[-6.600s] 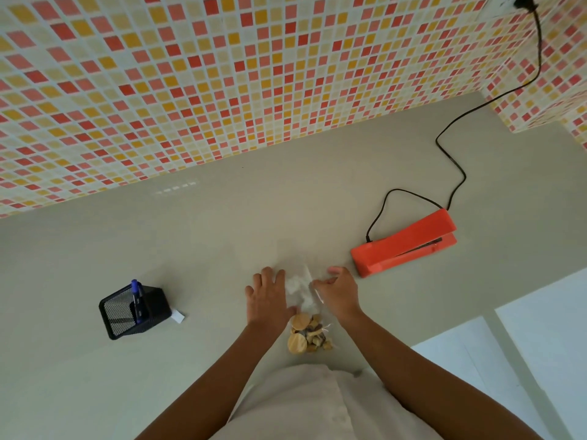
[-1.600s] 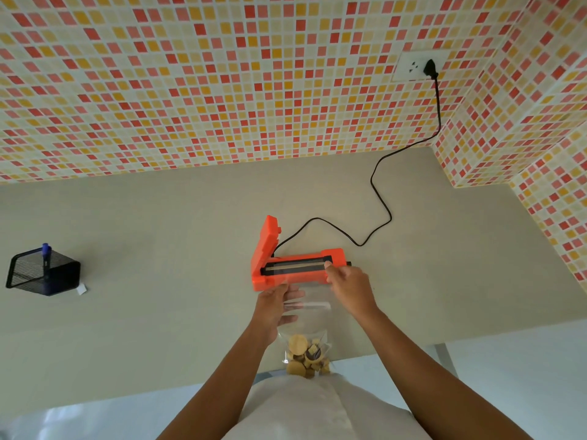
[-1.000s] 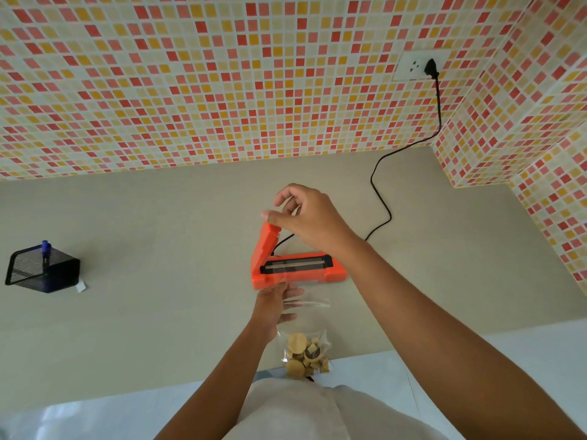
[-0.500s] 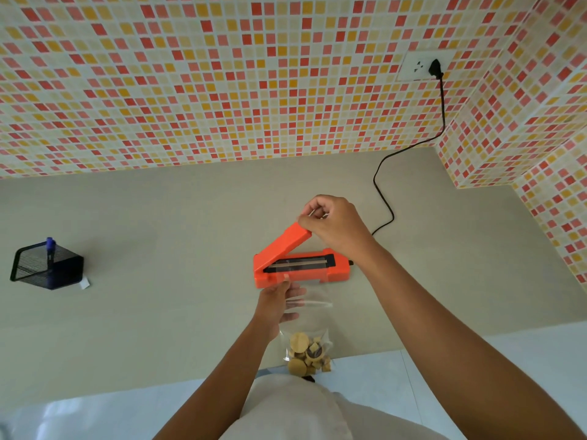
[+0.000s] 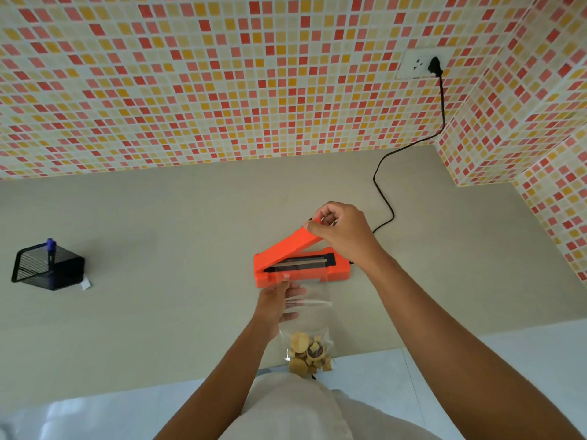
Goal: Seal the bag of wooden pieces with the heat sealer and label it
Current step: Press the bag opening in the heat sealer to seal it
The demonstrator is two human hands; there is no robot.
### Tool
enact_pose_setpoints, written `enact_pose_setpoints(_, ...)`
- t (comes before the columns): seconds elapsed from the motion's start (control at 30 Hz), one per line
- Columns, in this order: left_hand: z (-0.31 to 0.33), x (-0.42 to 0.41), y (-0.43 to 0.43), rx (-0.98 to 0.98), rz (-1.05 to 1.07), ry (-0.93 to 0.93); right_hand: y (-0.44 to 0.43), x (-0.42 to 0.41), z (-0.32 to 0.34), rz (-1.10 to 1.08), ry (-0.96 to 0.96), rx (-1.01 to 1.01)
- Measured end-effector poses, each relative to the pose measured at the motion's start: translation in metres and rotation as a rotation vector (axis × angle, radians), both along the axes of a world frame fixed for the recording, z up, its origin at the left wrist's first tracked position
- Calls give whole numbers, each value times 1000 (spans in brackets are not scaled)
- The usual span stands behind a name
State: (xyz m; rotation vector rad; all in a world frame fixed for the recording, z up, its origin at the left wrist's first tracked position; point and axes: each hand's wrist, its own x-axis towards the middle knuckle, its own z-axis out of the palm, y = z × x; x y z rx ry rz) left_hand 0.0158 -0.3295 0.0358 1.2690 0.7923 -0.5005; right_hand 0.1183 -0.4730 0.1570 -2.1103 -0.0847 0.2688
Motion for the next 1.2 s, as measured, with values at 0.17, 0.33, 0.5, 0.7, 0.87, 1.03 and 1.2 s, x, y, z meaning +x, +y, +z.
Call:
enact_pose_setpoints(0.17,1,1,0,6,-4,-4,-5,-2,-9,-41,-3,-7)
enact_pose_setpoints(0.33,3,1,-1,10,-6,-5,-11,-3,-16,-68,0,-8)
enact_pose_setpoints(0.5,2,2,-2,17,-8,3,-16,-3,-24,-93,9,-2)
enact_pose_setpoints(0.7,0,1,-1,14,-3,0,-26,-3,-35,-115,27,-25)
enact_pose_setpoints(0.87,2,1,-2,15,5,11,-31,-2,-43,-127,41,-28)
enact_pose_setpoints(1.03,1,0,-2,14,12,10,-37,-1,-52,-145,58,-36)
enact_pose_setpoints(1.2,0,0,-2,11,14,6,-44,-1,-65,-160,82,-59)
